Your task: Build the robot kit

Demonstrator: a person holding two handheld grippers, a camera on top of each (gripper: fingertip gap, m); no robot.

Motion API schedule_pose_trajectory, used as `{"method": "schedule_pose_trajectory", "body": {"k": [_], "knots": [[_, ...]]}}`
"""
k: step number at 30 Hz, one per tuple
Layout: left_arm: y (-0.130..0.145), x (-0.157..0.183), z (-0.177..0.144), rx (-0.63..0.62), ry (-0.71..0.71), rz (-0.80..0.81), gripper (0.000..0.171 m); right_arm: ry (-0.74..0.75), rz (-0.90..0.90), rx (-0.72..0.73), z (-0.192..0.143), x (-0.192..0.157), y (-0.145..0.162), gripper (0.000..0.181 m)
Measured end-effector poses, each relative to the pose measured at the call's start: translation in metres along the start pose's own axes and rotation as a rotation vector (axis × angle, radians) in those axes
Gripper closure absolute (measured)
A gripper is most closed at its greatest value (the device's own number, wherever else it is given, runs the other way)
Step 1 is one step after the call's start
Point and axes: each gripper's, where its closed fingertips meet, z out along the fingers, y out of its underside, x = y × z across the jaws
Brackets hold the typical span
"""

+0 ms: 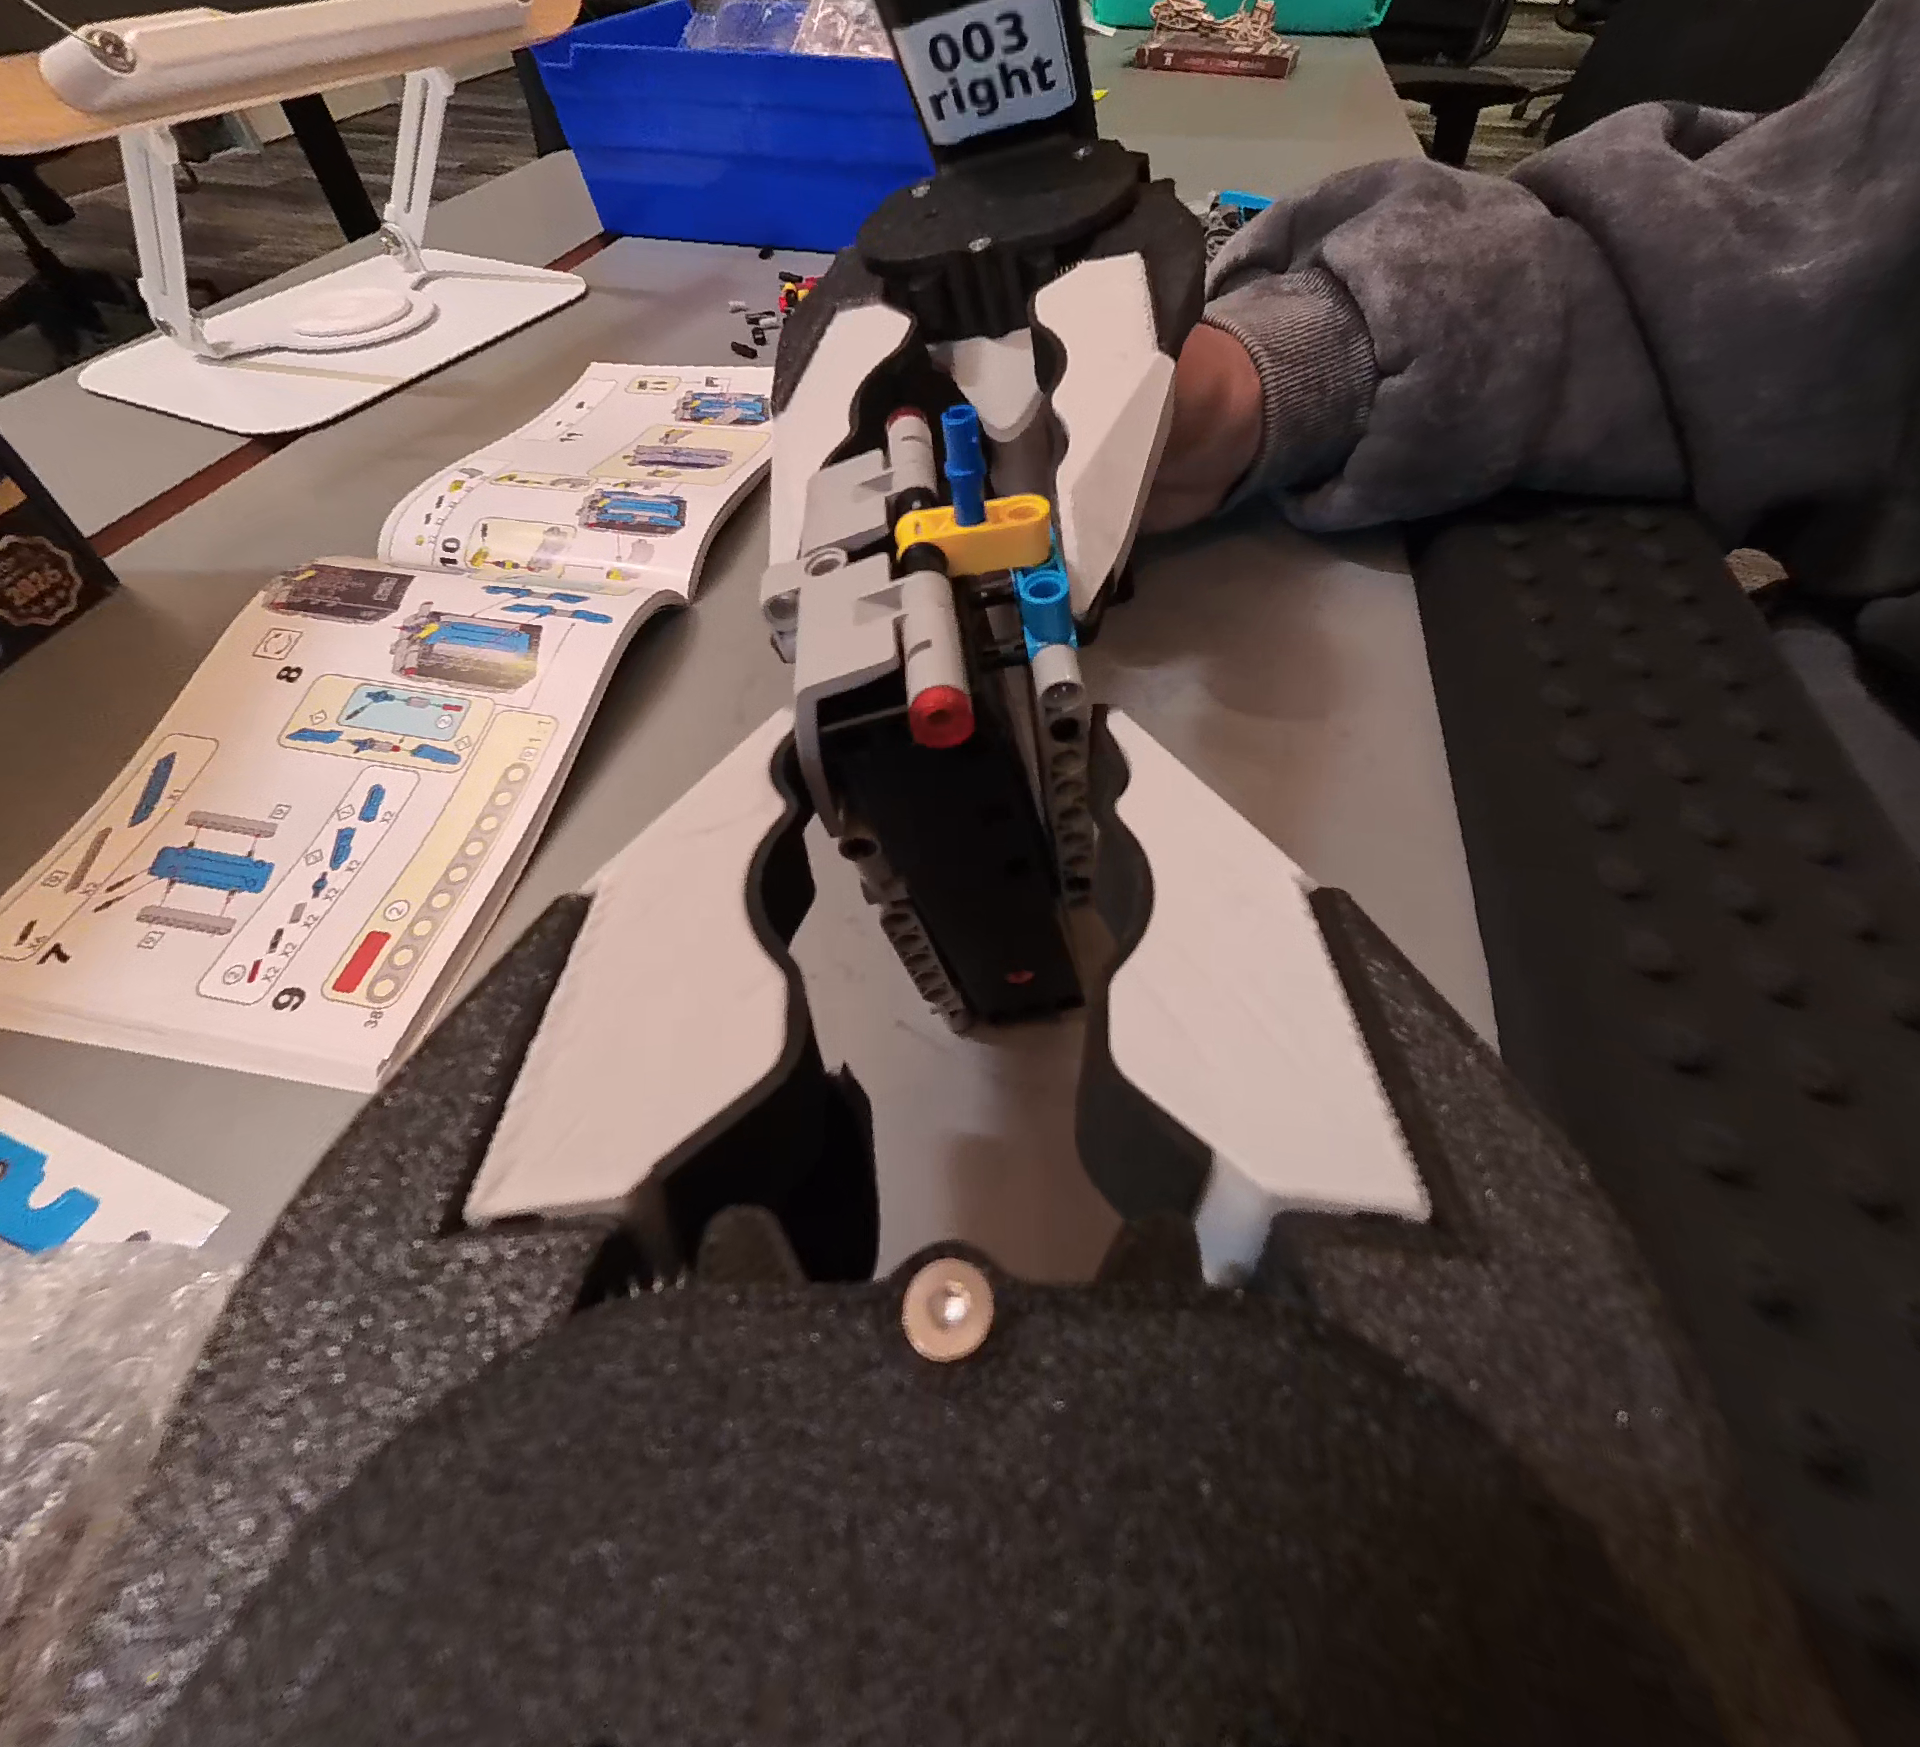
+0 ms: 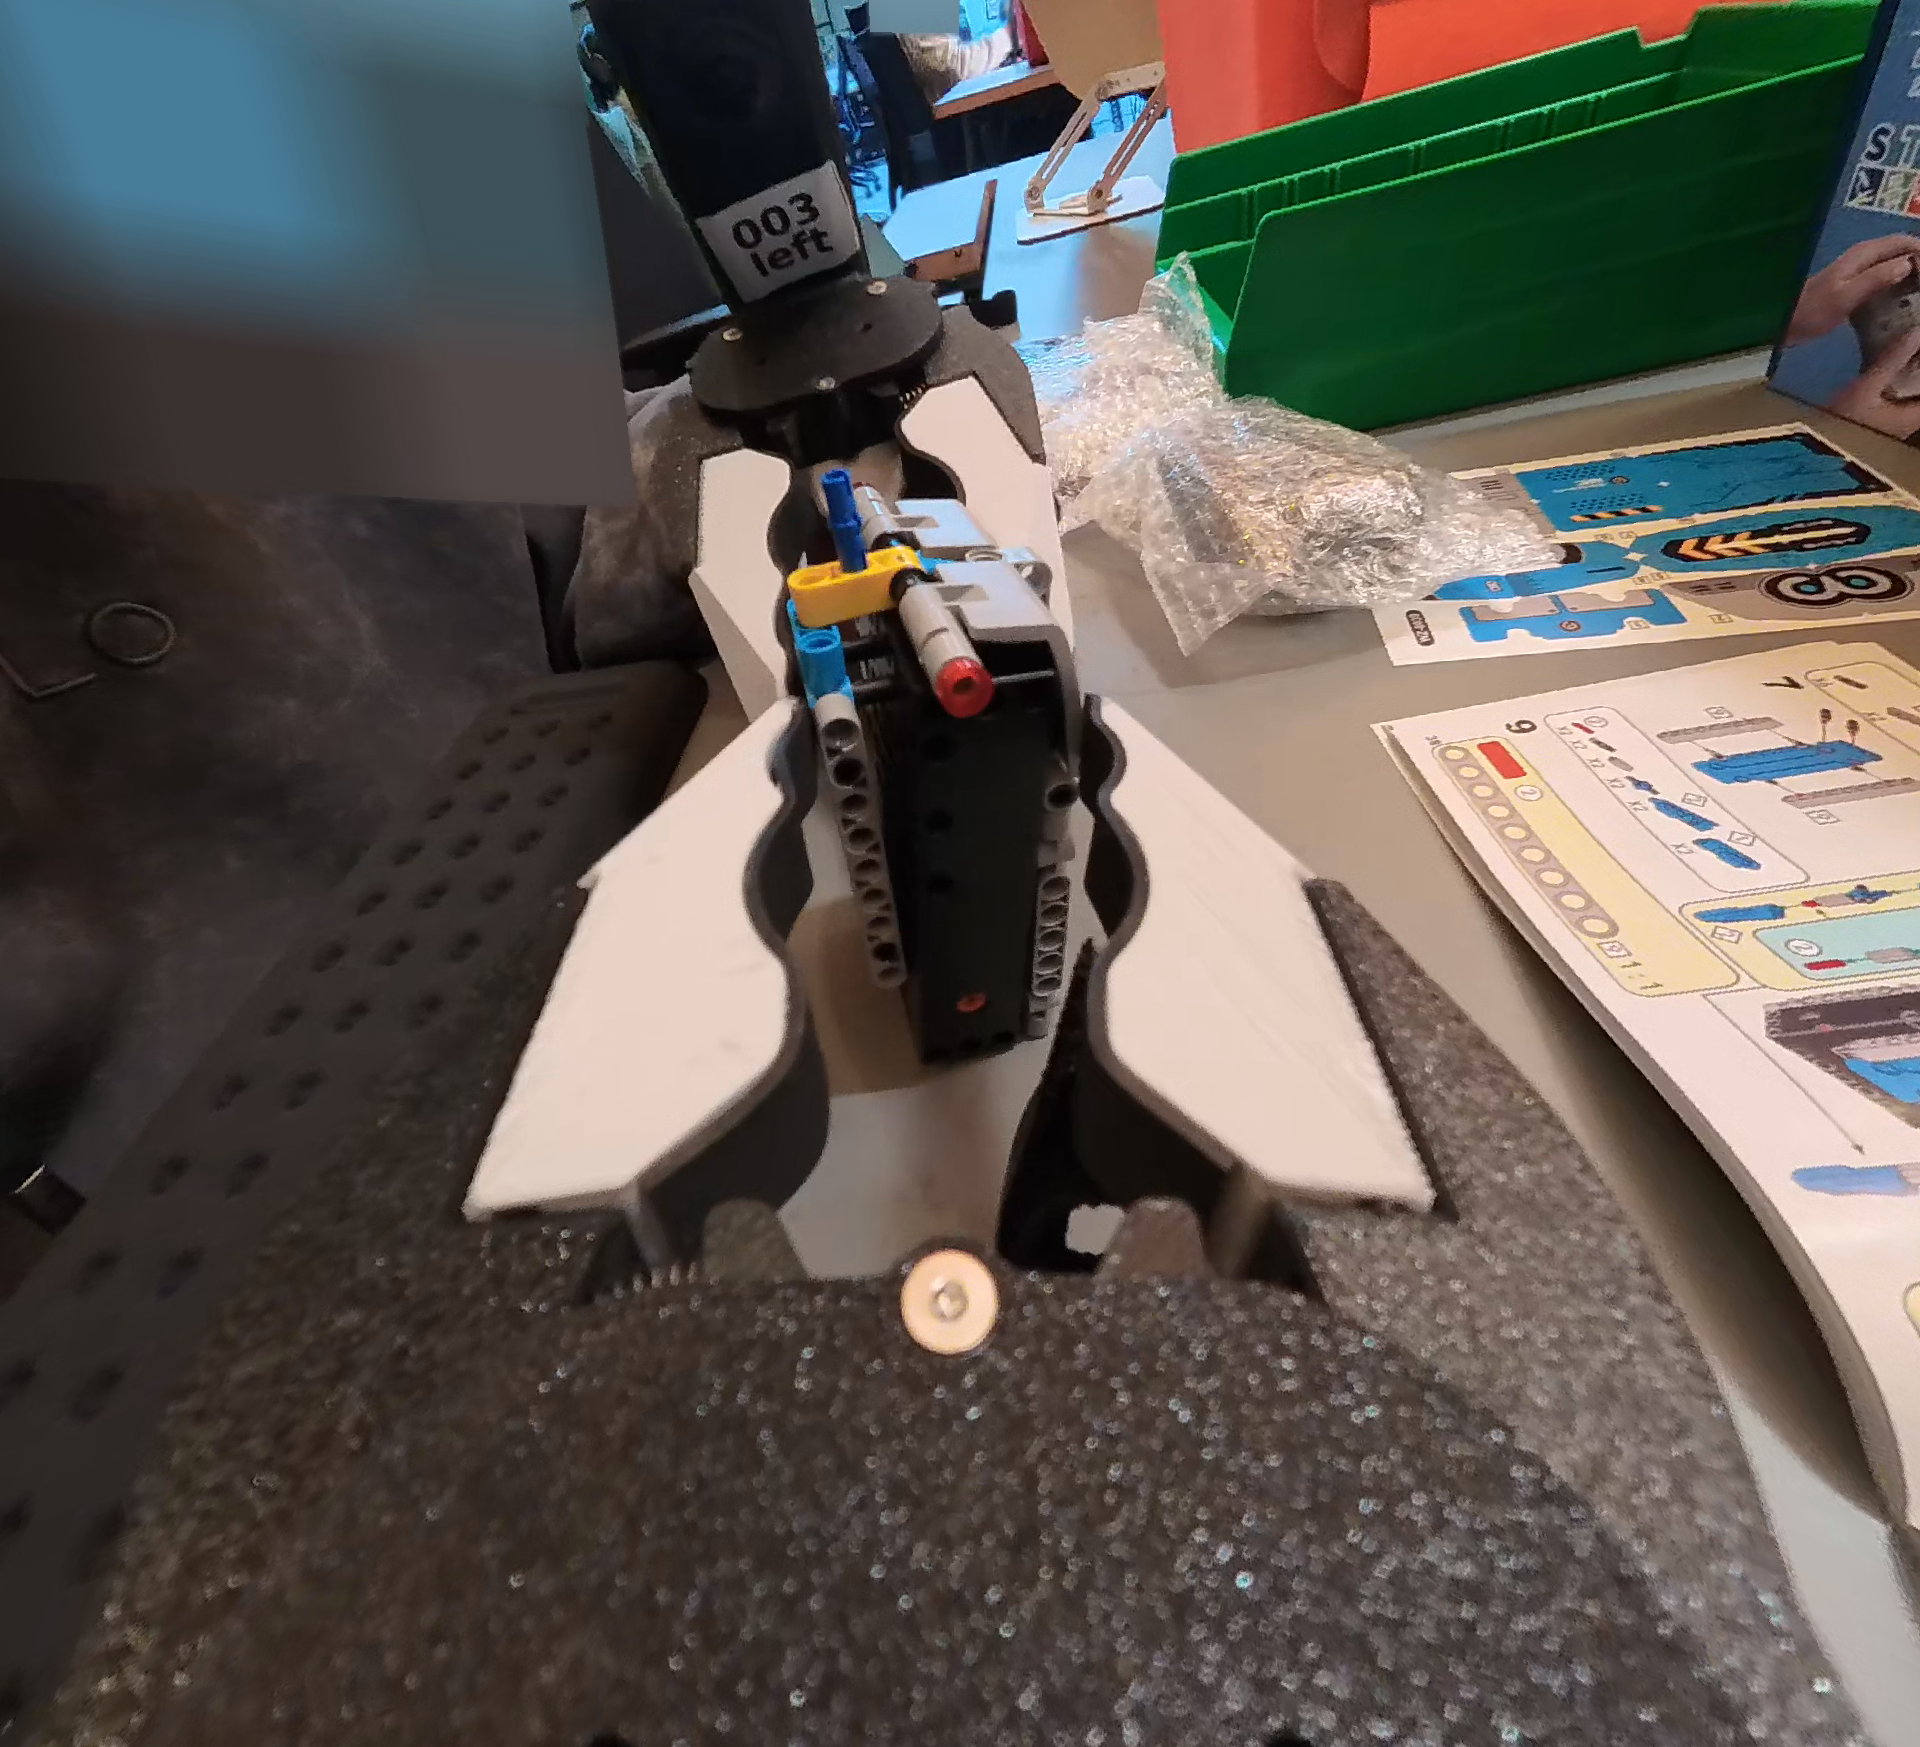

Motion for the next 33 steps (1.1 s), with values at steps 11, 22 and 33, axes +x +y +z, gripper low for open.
{"method": "schedule_pose_trajectory", "body": {"k": [11, 22, 33], "knots": [[0.0, 0.0018, 0.0001, -0.015, 0.013, -0.026, 0.121, 0.015, -0.038, -0.017, -0.001, -0.0014, 0.0009, 0.133], [-0.0058, 0.0045, -0.0029, 0.03, 0.039, -0.063, 0.127, 0.032, -0.047, -0.023, 0.0016, -0.006, 0.0013, 0.127], [-0.0056, 0.0056, -0.0018, 0.038, 0.036, -0.036, 0.126, 0.037, -0.074, -0.052, 0.0004, -0.0061, 0.003, 0.131]]}}
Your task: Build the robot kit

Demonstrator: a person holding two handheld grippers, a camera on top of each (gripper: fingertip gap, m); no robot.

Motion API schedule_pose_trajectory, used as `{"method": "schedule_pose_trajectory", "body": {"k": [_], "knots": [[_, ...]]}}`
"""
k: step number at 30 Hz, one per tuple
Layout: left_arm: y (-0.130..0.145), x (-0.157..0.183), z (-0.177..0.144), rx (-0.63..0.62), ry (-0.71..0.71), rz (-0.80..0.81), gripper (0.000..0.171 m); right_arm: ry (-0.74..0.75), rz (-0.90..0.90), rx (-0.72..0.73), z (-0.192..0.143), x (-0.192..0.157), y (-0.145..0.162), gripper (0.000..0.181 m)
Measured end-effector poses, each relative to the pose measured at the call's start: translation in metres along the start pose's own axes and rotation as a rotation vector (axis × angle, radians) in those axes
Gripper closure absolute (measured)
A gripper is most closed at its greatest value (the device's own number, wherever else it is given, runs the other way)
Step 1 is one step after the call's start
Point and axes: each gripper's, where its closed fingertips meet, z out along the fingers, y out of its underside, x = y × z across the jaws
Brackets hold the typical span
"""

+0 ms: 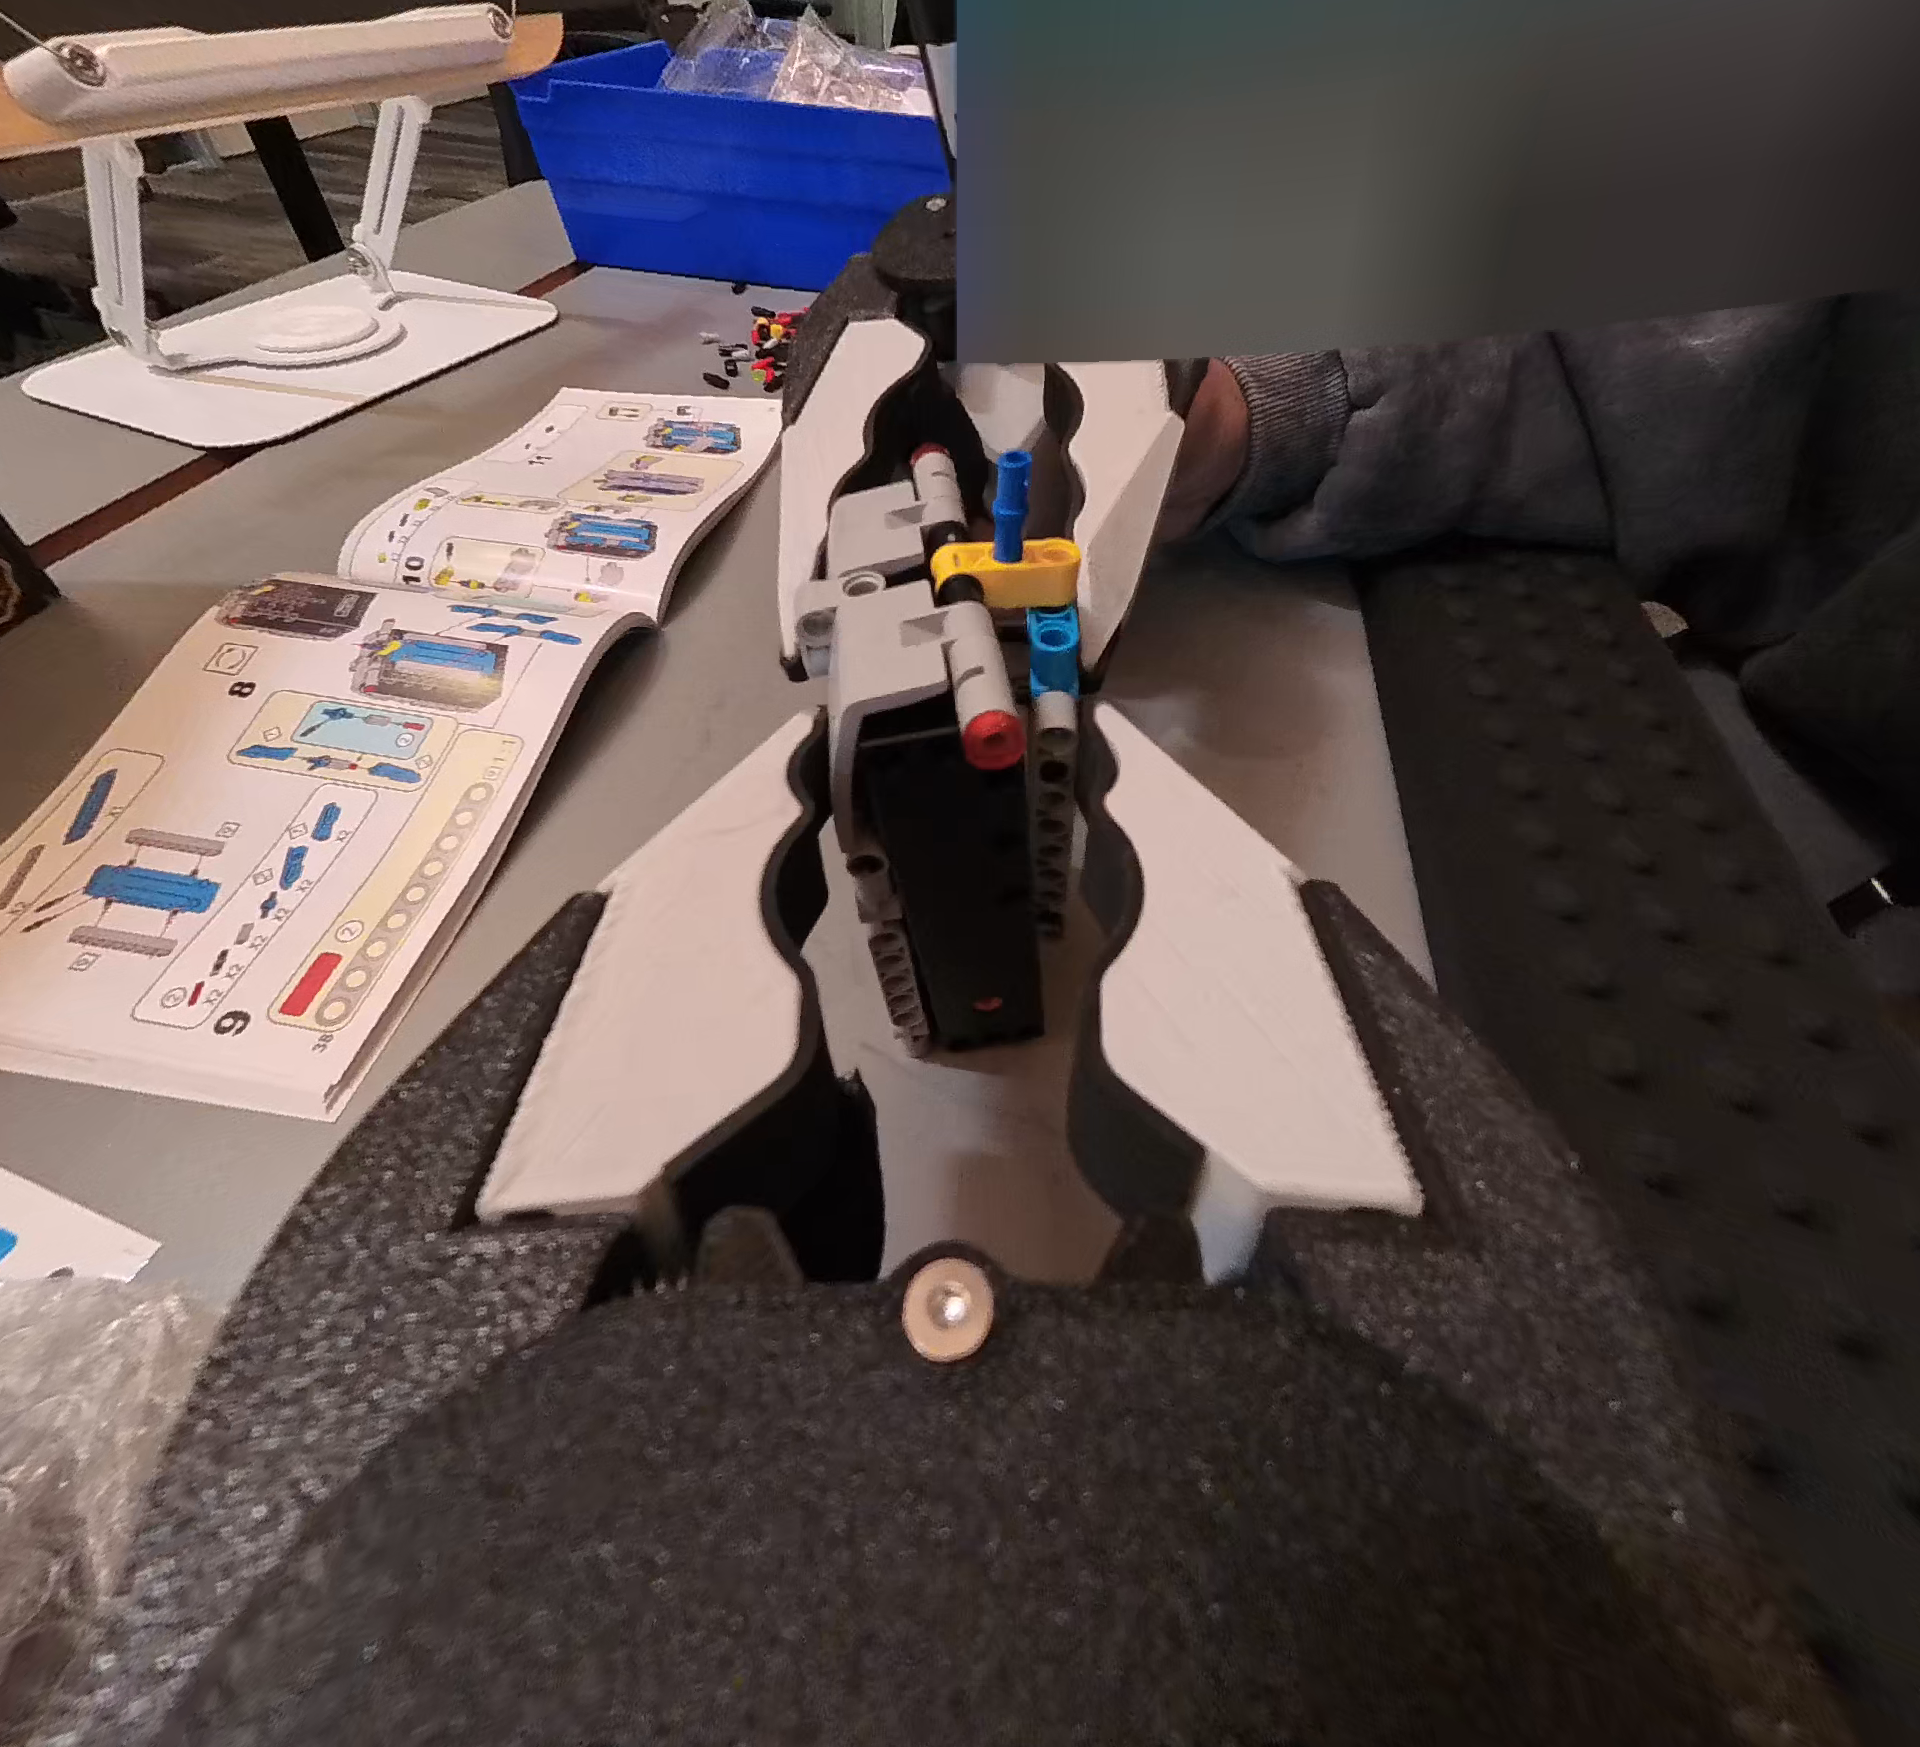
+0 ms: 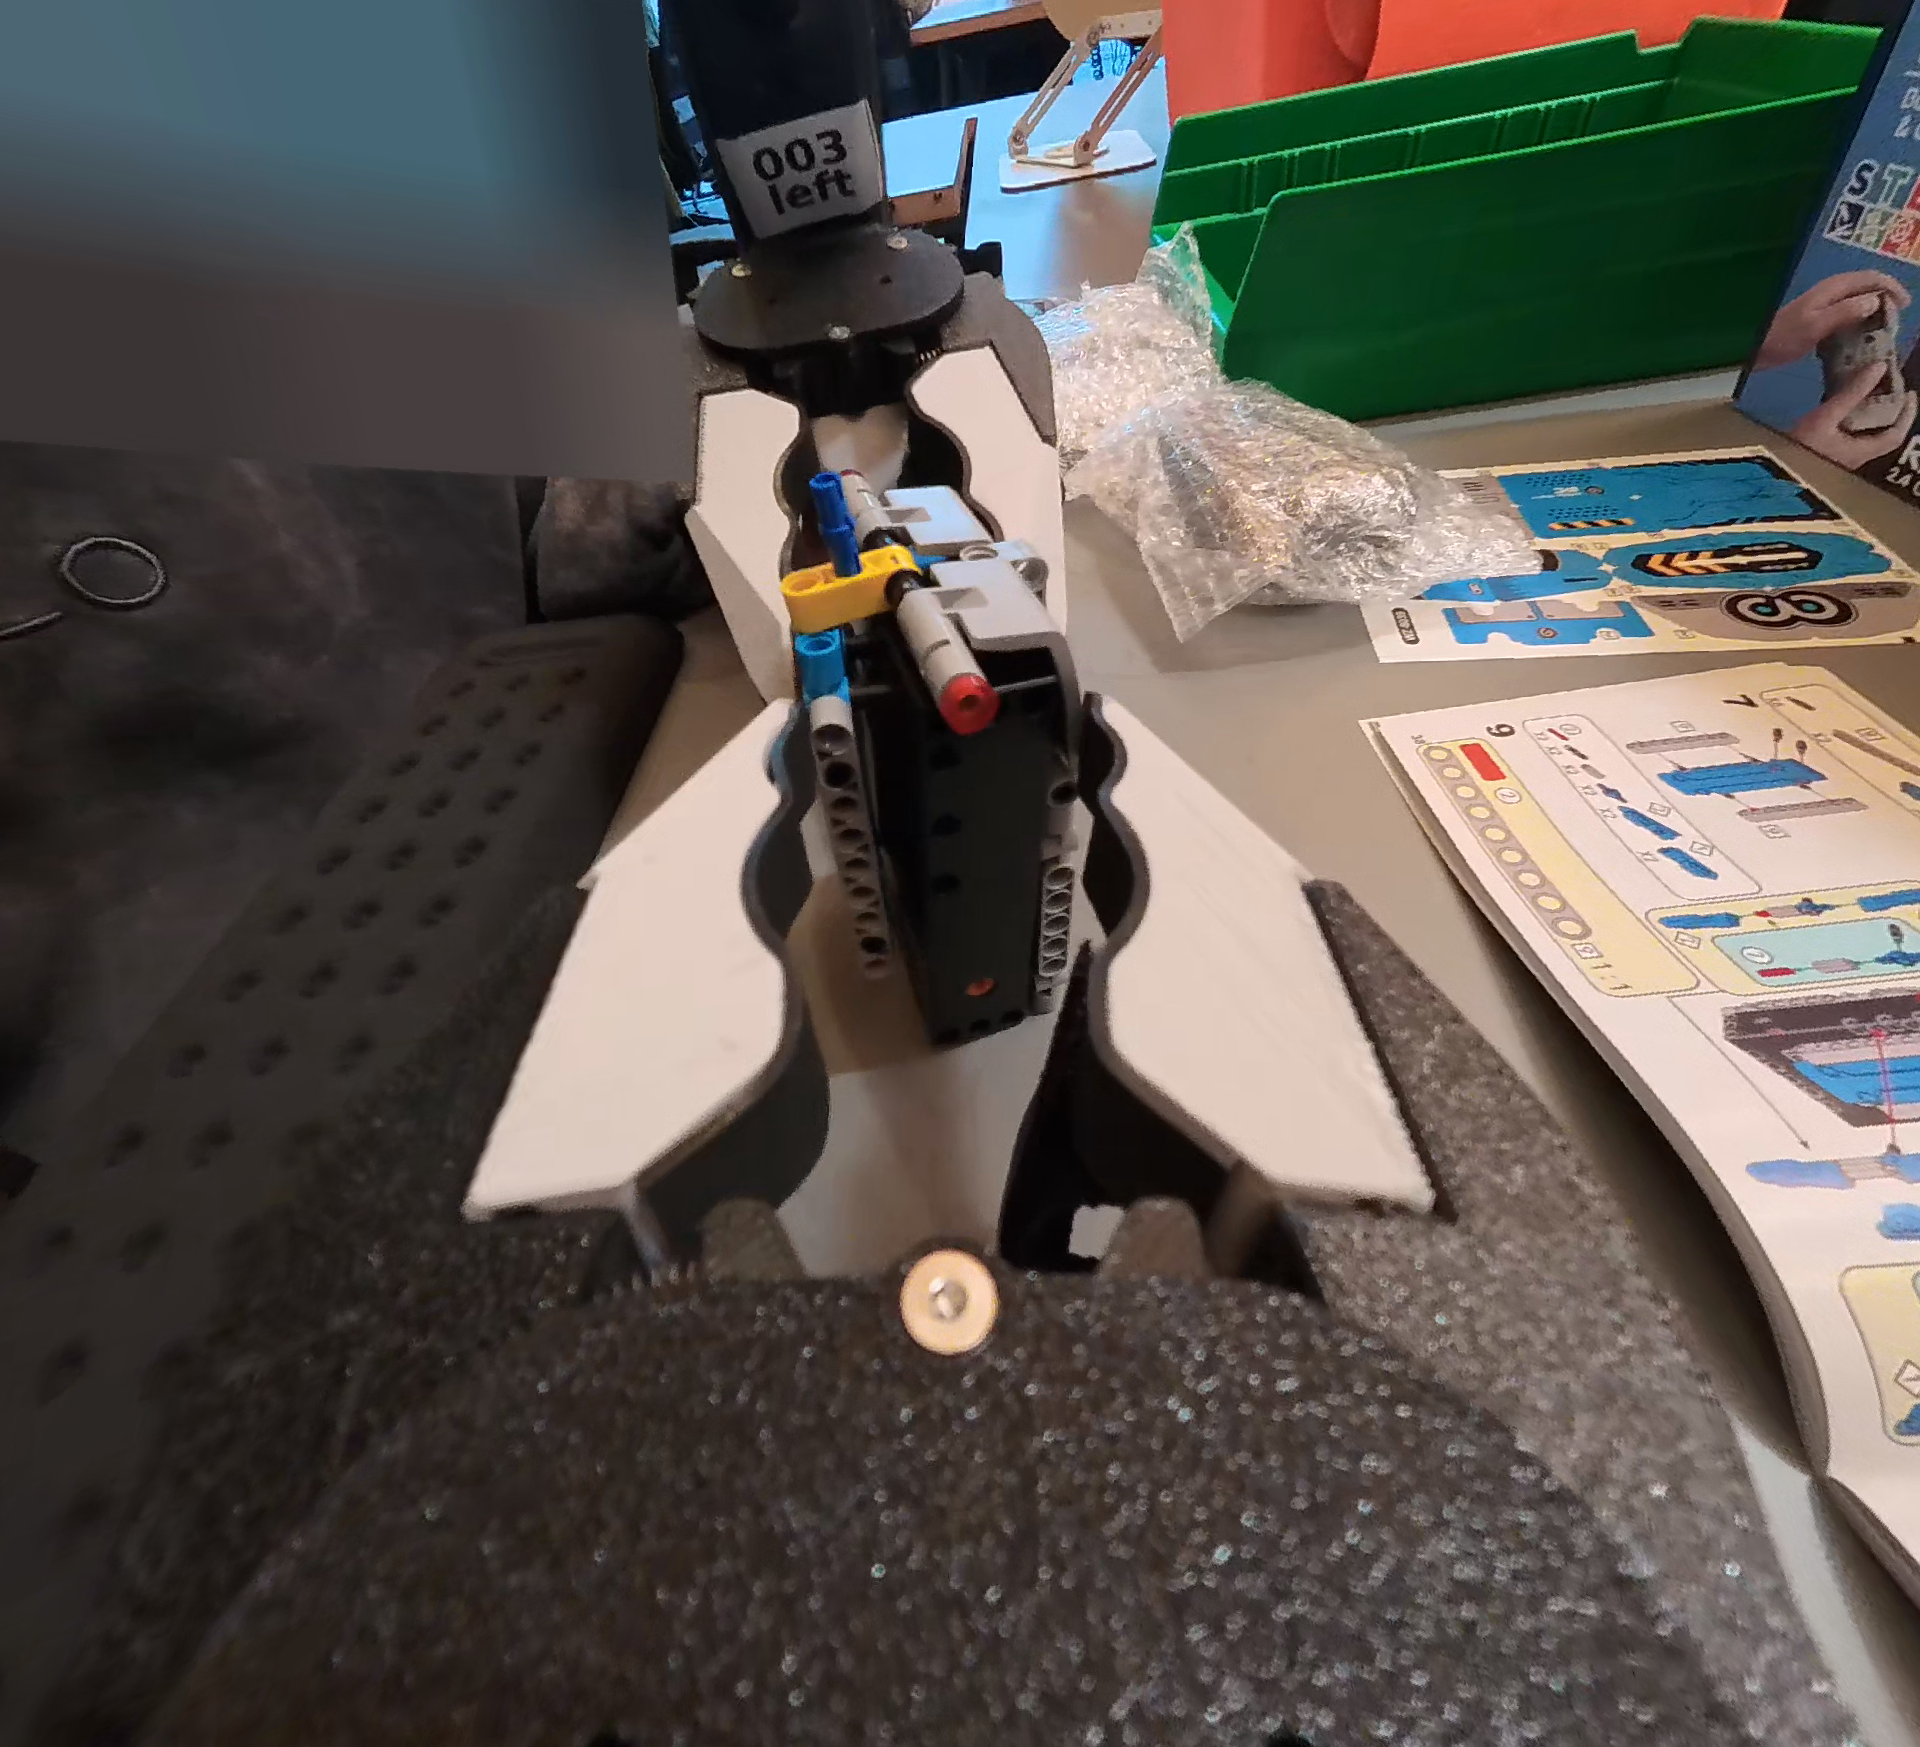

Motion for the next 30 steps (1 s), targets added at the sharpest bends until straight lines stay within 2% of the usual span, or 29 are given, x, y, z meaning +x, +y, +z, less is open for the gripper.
{"method": "schedule_pose_trajectory", "body": {"k": [5, 10, 14, 20, 23, 30], "knots": [[0.0, 0.0034, 0.0014, -0.002, 0.008, 0.025, 0.123, 0.005, -0.058, -0.002, -0.0011, -0.0025, 0.0012, 0.133], [0.0, 0.0012, -0.0002, 0.002, 0.02, 0.004, 0.126, -0.01, 0.008, 0.012, 0.0004, -0.0007, -0.0007, 0.13], [0.0008, 0.0049, 0.0006, -0.005, 0.021, 0.043, 0.126, -0.116, 0.106, 0.045, -0.0051, -0.0065, -0.0061, 0.131], [0.0006, 0.0041, 0.0008, -0.004, 0.022, 0.035, 0.125, -0.076, -0.009, 0.021, -0.004, -0.0071, -0.0045, 0.133], [0.0003, 0.004, 0.0007, 0.0, 0.023, 0.031, 0.129, -0.07, -0.027, 0.02, -0.0039, -0.0059, -0.0045, 0.142], [0.0002, 0.002, 0.0009, 0.001, 0.021, 0.023, 0.129, -0.057, -0.013, 0.015, -0.0034, -0.0033, -0.0048, 0.142]]}}
